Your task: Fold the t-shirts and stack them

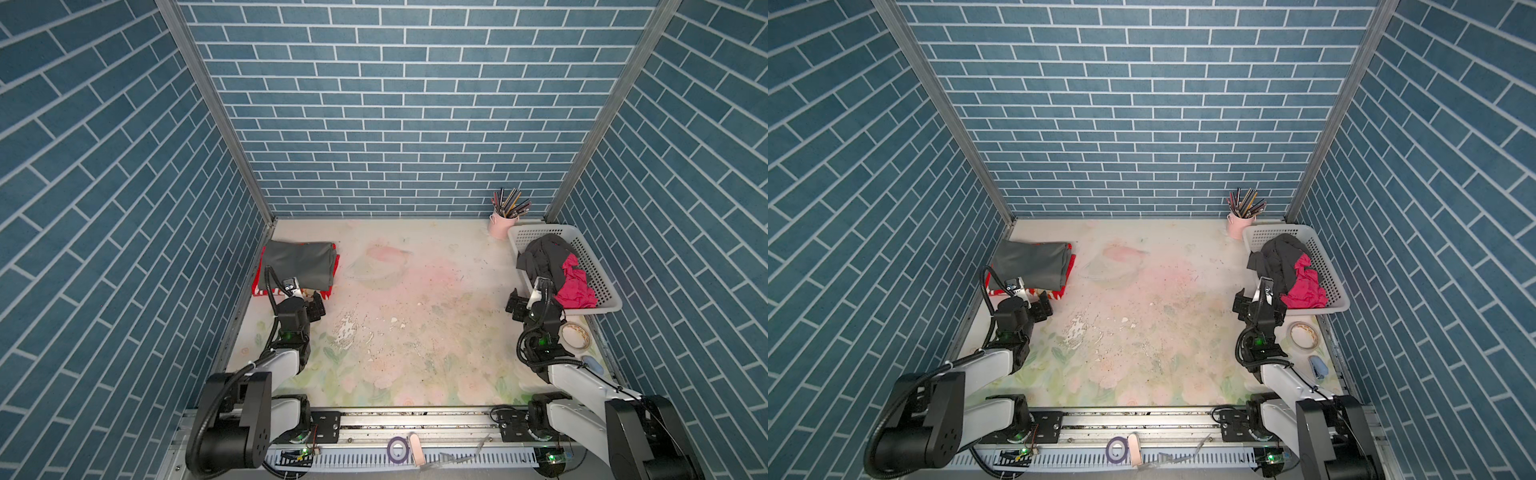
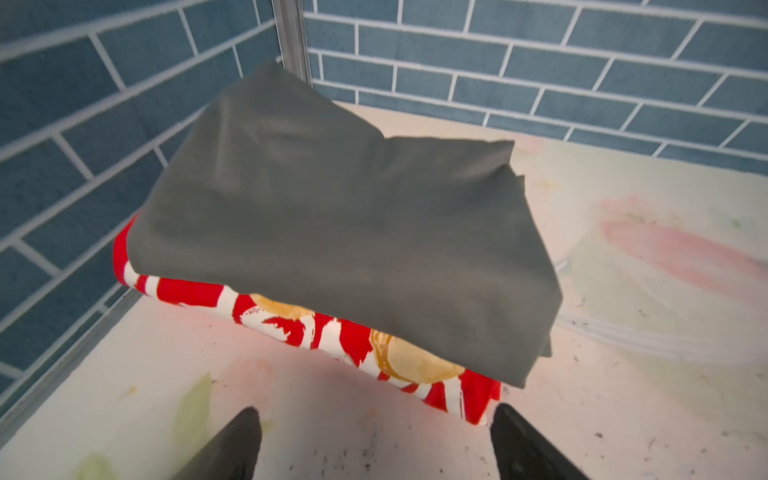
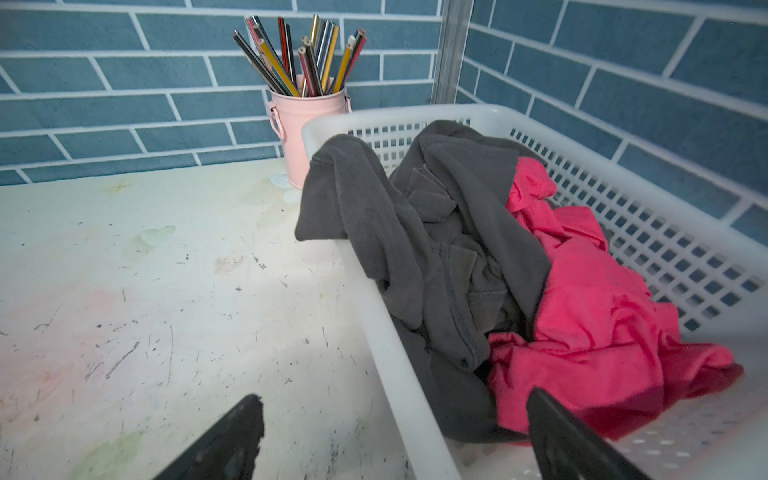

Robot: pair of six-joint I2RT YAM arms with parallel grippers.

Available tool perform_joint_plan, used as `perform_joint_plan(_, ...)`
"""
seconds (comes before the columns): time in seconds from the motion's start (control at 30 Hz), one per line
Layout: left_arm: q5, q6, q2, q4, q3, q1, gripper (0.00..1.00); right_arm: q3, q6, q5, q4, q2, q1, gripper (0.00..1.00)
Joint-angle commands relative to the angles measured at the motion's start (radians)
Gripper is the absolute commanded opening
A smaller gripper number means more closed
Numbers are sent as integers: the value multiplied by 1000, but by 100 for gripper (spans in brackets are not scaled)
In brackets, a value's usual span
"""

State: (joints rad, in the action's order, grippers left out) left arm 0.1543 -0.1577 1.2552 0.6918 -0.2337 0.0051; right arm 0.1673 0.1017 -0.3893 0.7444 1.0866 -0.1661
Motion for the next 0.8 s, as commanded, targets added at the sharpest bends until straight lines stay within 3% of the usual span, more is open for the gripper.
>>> perform_joint_plan(0.0, -21, 42, 37, 219, -18, -3, 88, -42, -113, 42, 308, 103, 7, 99)
perform_joint_plan(0.1, -81, 70, 69, 317, -6, -5, 88, -89, -188, 76, 576, 224, 8, 99)
perform_joint_plan(0.2, -116, 99, 79, 325, -13, -5, 88, -69, -175, 132, 624, 317, 29, 99)
perform_joint_plan(0.3, -164, 120, 84, 328, -15, -8, 88, -91, -184, 165, 783, 412, 42, 99)
perform_joint_plan(0.4, -197, 139, 100, 306, -38, -11, 88, -83, -122, 207, 719, 409, 94, 99)
perform_joint_plan(0.5, -177, 152, 127, 317, -48, -10, 88, -30, -114, 158, 706, 459, 96, 99)
perform_joint_plan(0.6, -214, 138, 276, 613, 23, 7, 88, 4, -88, 137, 592, 433, 98, 99)
perform_joint_plan(0.63, -227, 152, 244, 508, -3, 8, 88, 17, -82, 136, 575, 437, 101, 99)
perform_joint_plan(0.67, -177, 159, 247, 480, -15, -12, 88, 30, -78, 145, 555, 441, 110, 99)
perform_joint_plan(0.77, -198, 173, 256, 471, -26, -19, 88, 60, -51, 175, 486, 436, 136, 99)
